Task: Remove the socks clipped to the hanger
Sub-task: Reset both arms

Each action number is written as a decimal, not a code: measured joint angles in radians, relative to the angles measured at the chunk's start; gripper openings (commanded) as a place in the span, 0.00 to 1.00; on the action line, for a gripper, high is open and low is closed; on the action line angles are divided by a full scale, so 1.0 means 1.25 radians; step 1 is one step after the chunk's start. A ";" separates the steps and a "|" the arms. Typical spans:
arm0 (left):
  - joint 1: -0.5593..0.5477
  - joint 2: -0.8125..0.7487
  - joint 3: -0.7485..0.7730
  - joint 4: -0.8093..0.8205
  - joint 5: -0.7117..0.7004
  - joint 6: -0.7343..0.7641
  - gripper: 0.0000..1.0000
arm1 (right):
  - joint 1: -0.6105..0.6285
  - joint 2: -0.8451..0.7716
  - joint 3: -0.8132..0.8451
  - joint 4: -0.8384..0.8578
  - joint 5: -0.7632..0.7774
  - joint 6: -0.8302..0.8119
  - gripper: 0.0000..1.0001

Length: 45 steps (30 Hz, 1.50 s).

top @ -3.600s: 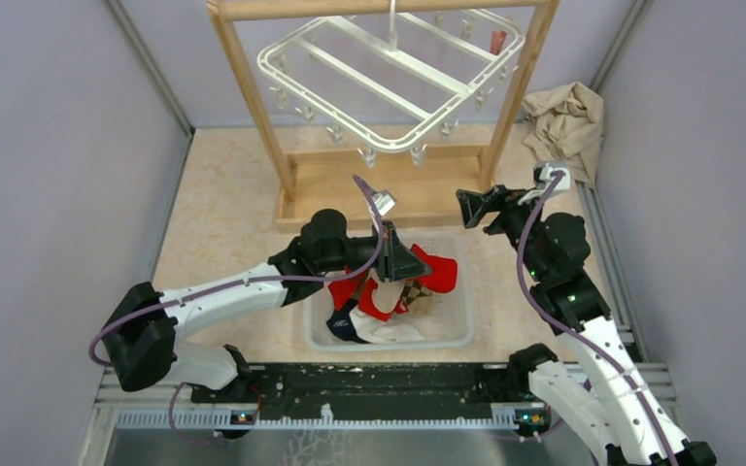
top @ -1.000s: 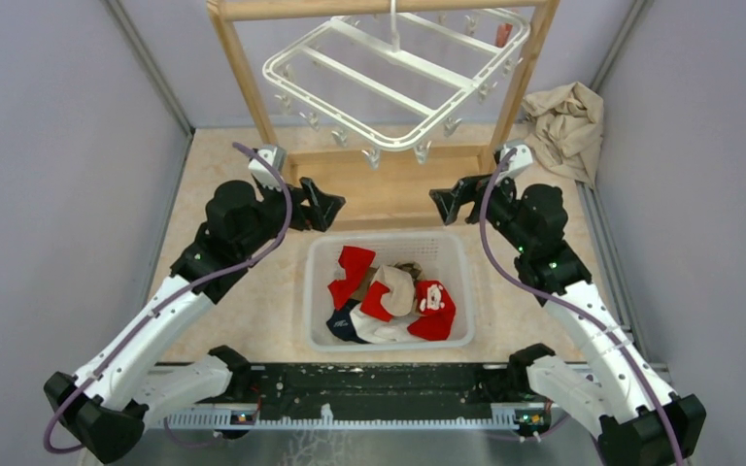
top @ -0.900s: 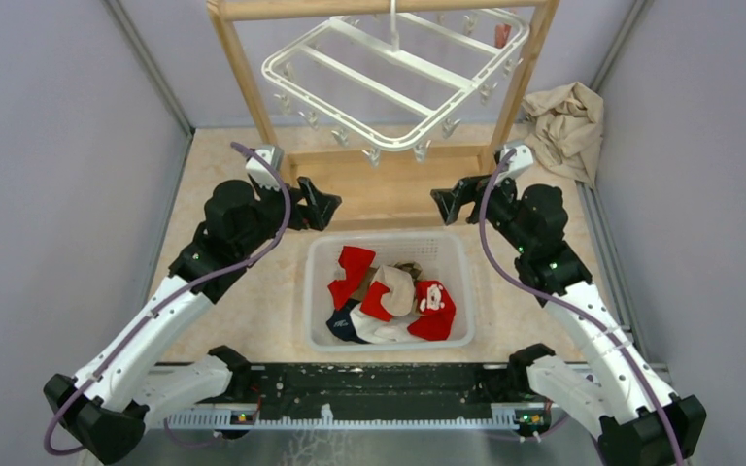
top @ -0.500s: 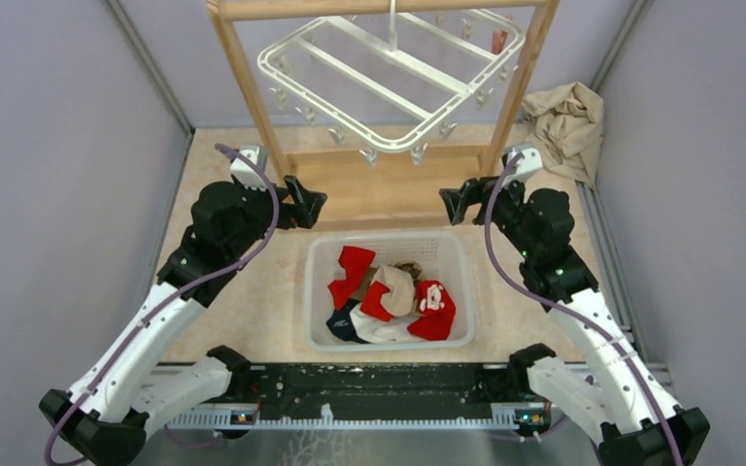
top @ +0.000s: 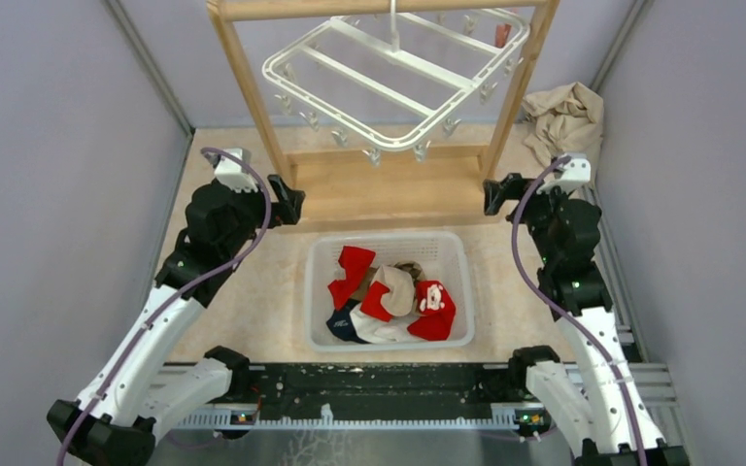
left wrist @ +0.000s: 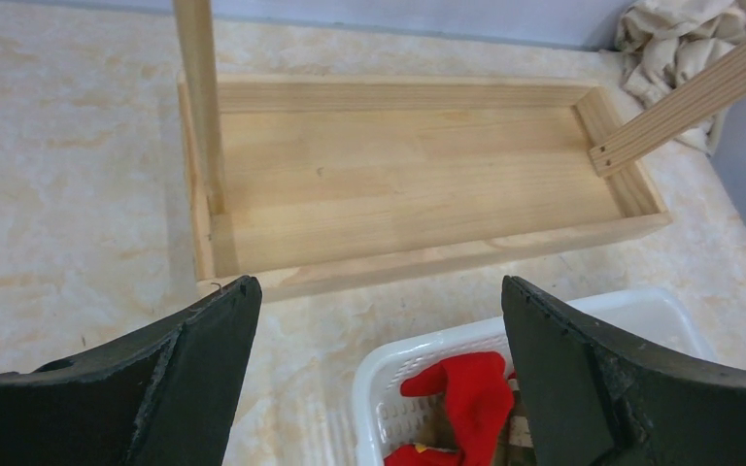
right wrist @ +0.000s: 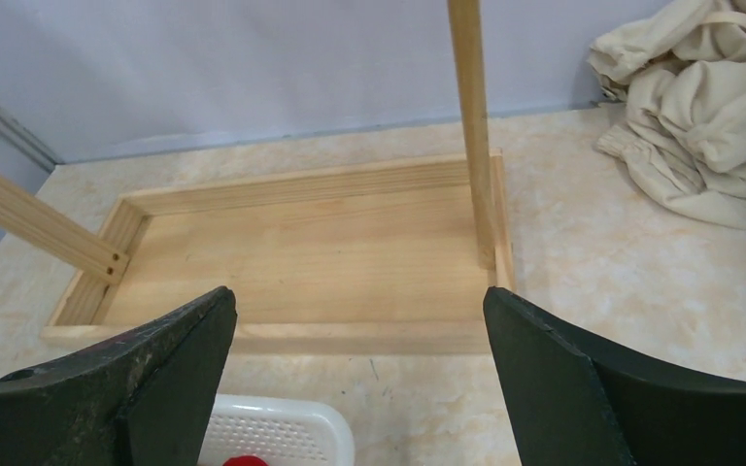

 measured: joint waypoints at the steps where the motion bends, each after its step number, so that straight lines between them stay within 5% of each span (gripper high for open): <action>1: 0.005 0.000 -0.012 0.004 0.000 0.000 0.99 | -0.003 -0.014 -0.011 0.001 0.012 0.004 0.99; 16: 0.042 0.083 -0.298 0.256 -0.135 0.013 0.99 | -0.003 -0.355 -0.486 0.145 0.264 -0.012 0.98; 22: 0.047 0.161 -0.348 0.382 -0.212 0.074 0.99 | -0.003 -0.373 -0.594 0.282 0.312 -0.038 0.98; 33: 0.096 0.203 -0.513 0.696 -0.217 0.219 0.99 | -0.003 -0.055 -0.641 0.655 0.374 -0.093 0.98; 45: 0.174 0.369 -0.597 0.968 -0.089 0.283 0.99 | -0.003 0.228 -0.641 1.013 0.398 -0.116 0.98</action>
